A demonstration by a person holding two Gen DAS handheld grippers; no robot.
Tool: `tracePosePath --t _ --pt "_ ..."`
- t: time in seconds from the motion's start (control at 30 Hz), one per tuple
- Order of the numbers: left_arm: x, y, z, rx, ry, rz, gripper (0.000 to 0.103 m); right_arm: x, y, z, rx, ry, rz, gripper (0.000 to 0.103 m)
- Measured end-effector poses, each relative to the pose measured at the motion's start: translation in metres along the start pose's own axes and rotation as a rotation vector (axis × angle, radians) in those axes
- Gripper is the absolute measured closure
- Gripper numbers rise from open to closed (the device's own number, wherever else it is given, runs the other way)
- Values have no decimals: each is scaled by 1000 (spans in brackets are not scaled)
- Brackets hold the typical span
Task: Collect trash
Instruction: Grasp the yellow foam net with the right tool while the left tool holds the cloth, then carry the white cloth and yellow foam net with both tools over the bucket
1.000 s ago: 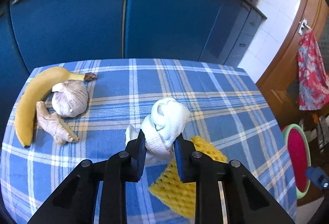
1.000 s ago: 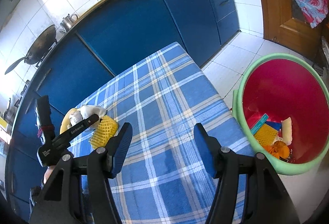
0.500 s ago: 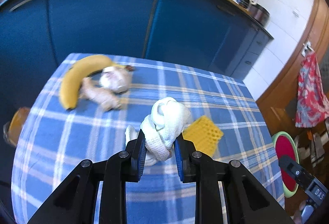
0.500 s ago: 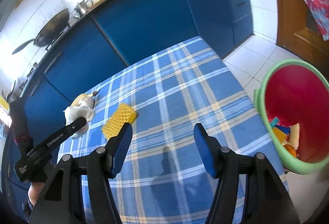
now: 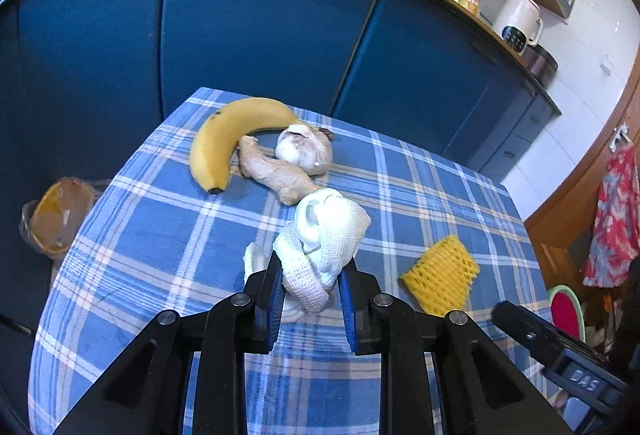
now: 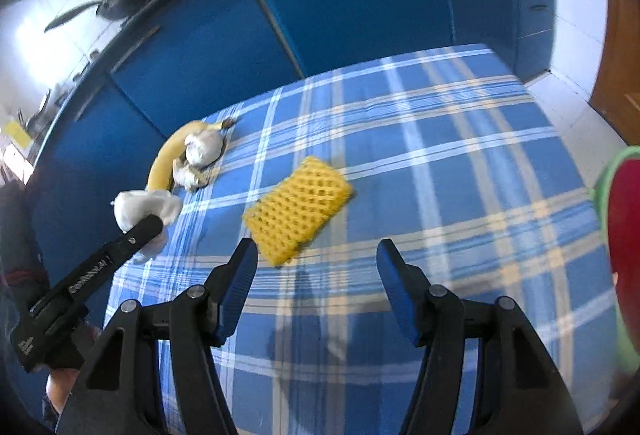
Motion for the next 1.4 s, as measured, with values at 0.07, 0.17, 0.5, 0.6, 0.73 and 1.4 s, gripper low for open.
tracePosePath --t 0.07,0.17,0.5,0.6,0.73,1.4 --pt "-1 4 4 14 -2 -3 78 2 9 3 -15 -30 8 39" --pt "-2 8 10 19 -18 11 78 4 22 10 -29 -67 27 39" --pt "-3 13 21 36 -47 22 78 3 57 24 -87 -141 51 40" --pt "-3 13 20 38 -45 21 78 -1 64 26 -100 -149 64 50" --pt "-4 13 21 43 -42 17 78 -2 68 26 -110 -147 59 66" --pt "-3 12 17 55 -16 0 78 4 -10 11 -82 -89 -80 89"
Point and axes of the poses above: each gripper's, at about its wrist camera, not at the fingertips, and y roughly the way its jaws point, z to its left, x to its top, the point moved 10 cm from there along y, roughly the way its jaws point, and after that the axes turned 7 degrees about x, right-handed, at the moved point
